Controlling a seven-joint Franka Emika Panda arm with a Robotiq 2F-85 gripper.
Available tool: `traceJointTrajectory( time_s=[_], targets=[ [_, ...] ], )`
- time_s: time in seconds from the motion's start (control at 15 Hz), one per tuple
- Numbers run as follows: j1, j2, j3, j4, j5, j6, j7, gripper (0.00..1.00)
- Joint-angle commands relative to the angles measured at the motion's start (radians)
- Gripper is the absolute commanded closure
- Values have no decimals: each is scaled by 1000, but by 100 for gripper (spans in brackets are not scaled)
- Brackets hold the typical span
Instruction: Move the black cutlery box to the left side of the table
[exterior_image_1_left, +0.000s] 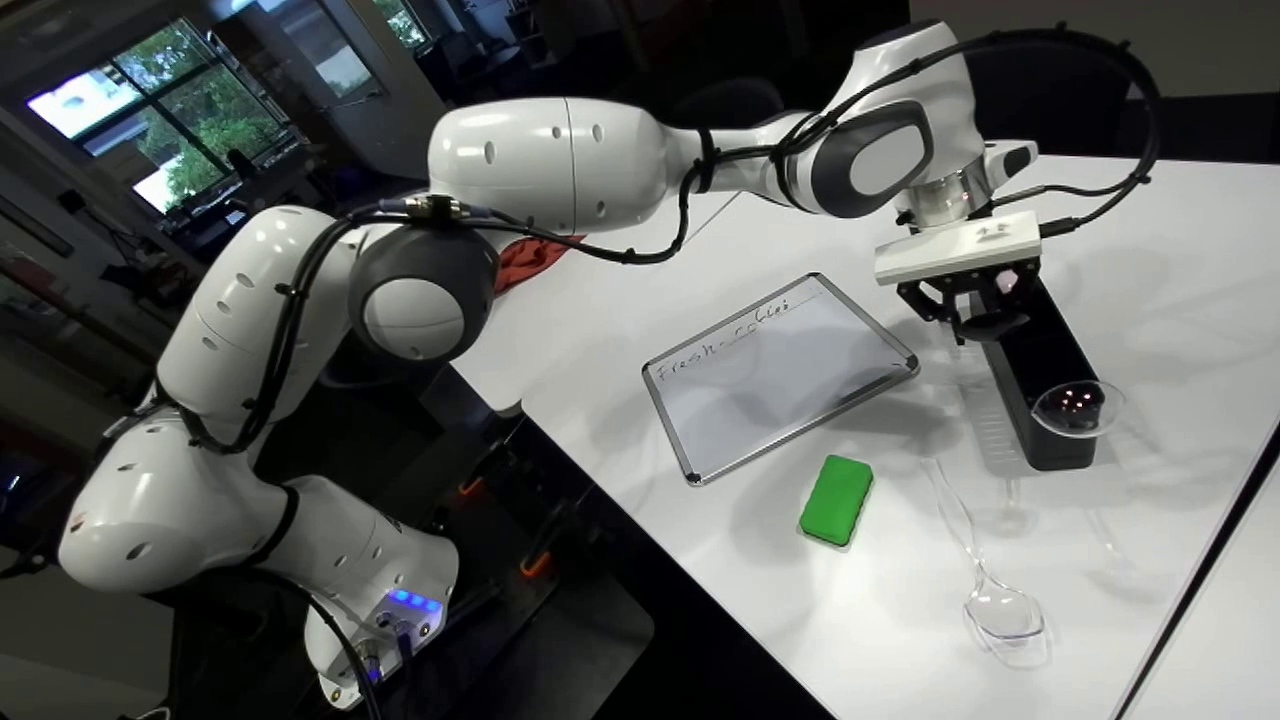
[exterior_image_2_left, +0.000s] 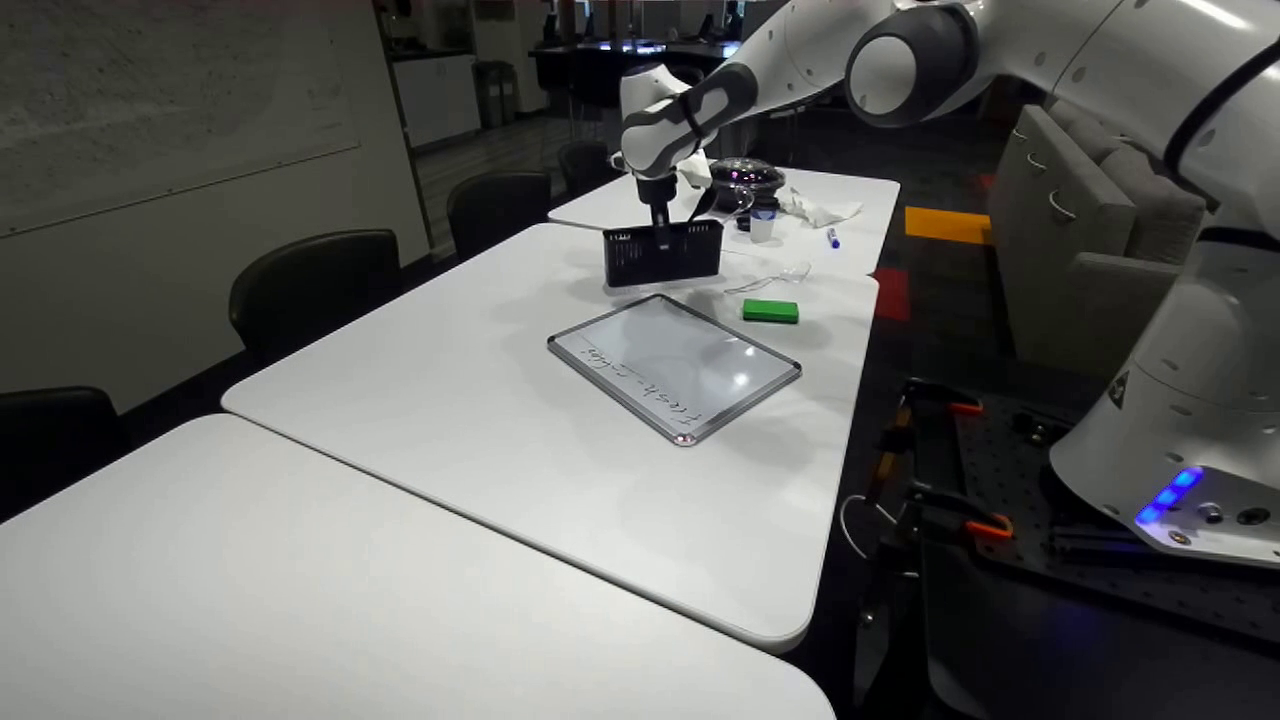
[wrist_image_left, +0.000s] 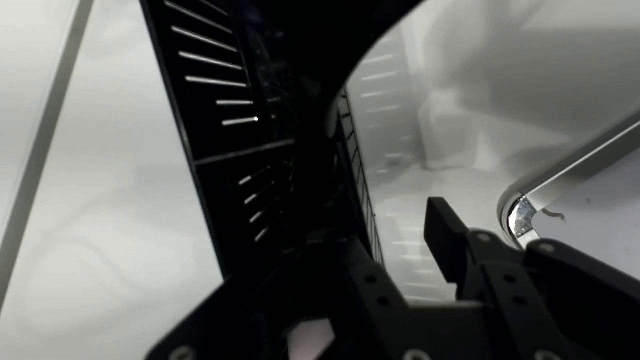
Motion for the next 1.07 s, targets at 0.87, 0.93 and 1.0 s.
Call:
traceJointTrajectory(
  time_s=[0.87,0.93,1.0],
  targets=[
    [-9,-6,41,110,13,-116,-55,99],
    [-8,-21,42,104,10,-129,-61,99],
    [-7,-38,43,97,7,-141,-69,99]
  ],
)
